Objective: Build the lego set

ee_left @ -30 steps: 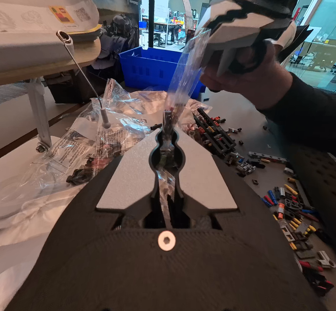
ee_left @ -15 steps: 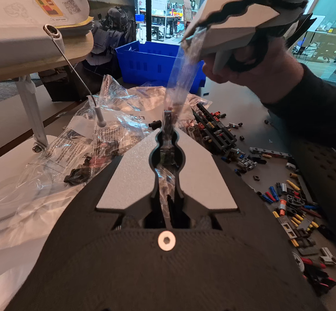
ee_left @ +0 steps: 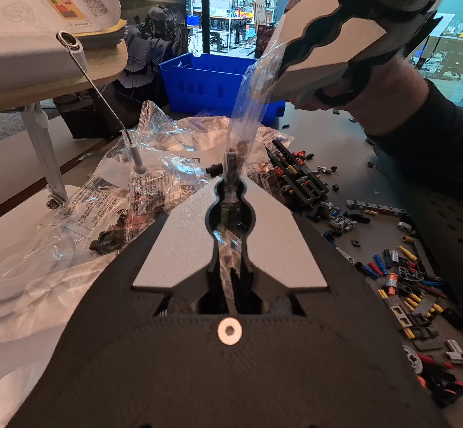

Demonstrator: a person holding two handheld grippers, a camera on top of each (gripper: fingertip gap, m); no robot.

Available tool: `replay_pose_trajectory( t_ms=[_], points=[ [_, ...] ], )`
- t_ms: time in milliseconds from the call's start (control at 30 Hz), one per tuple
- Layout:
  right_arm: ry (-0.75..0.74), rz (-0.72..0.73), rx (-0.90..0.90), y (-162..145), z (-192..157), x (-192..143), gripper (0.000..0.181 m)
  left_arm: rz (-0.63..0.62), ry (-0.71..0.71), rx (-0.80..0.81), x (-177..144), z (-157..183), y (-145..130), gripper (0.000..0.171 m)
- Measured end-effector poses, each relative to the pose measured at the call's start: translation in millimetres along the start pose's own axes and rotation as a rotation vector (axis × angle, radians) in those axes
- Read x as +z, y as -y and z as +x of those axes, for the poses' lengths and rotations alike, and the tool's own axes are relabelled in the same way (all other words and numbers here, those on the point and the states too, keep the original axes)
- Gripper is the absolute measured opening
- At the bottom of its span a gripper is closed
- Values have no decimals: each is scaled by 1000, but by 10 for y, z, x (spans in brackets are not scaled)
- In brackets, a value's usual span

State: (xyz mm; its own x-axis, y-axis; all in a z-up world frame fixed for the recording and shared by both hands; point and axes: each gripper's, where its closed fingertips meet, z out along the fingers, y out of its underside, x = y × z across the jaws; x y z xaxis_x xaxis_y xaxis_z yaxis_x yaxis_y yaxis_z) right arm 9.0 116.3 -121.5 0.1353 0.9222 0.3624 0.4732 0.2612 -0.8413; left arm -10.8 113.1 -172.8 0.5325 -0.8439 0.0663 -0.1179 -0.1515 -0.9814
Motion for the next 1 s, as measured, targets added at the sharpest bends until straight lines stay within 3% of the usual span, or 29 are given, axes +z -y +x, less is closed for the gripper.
replay_pose_trajectory(
  t_ms=[200, 467, 667, 833, 1000],
  points=[
    [3, 23, 17, 42, -8, 11, 1, -20, 1, 11, 19, 7, -36, 6],
    [42, -58, 12, -125, -47, 45, 0, -11, 0, 7, 12, 6, -22, 6],
    [88, 3, 56, -47, -70, -18, 1, -10, 3, 5, 9, -1, -20, 6],
    [167, -77, 47, -212, -203, 3, 8, 20, 10, -15, -25, -32, 31, 5],
    [126, -103, 33, -287, -165, 88, 14, 39, 8, -23, -47, -38, 64, 5]
  ],
)
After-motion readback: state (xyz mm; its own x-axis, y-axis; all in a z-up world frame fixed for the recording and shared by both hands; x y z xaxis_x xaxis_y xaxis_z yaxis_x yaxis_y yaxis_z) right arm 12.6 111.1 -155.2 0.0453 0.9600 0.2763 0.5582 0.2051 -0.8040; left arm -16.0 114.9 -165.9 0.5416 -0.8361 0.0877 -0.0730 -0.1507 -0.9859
